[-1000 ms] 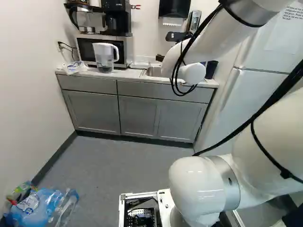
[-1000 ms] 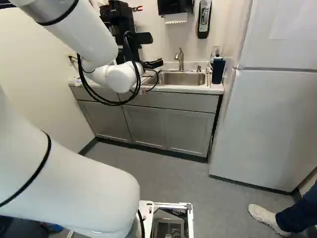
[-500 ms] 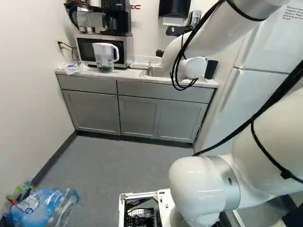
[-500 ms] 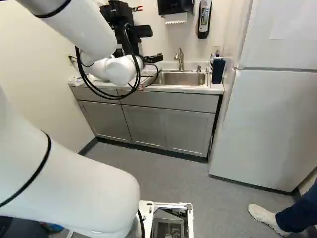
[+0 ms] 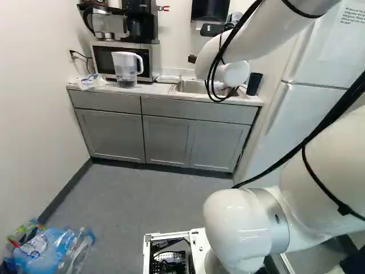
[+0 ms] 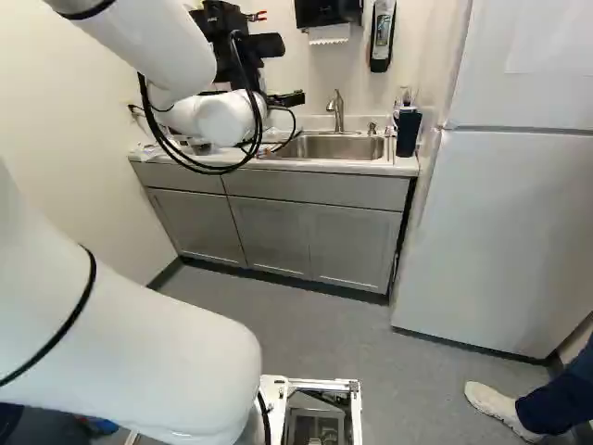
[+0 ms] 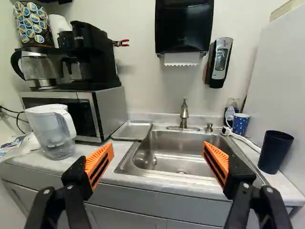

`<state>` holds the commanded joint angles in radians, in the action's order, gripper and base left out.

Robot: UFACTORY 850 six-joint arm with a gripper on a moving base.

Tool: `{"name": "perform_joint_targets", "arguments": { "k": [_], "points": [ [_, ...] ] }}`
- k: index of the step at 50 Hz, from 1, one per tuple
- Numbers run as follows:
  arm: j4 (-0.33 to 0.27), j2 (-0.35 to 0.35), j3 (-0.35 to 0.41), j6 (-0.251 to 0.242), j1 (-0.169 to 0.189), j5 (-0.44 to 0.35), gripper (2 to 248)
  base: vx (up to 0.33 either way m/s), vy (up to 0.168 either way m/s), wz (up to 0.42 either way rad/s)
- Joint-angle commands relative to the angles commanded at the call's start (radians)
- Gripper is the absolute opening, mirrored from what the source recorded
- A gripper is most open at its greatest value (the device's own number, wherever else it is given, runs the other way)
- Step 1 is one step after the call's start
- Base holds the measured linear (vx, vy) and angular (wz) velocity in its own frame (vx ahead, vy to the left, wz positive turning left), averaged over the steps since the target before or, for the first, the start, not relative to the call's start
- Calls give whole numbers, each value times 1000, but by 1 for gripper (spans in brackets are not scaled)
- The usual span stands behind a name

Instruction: Rinse the cup and place it in the tray

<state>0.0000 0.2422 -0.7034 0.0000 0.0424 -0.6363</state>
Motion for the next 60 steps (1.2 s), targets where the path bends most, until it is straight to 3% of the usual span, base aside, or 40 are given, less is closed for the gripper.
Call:
{"name": "perform_joint_targets", "arguments": {
  "k": [40,60],
  "points": [
    [0,-12,-93,0,-1,80,247,0,0,0],
    [0,-15,-109,0,-1,83,247,0,0,0]
  ]
}}
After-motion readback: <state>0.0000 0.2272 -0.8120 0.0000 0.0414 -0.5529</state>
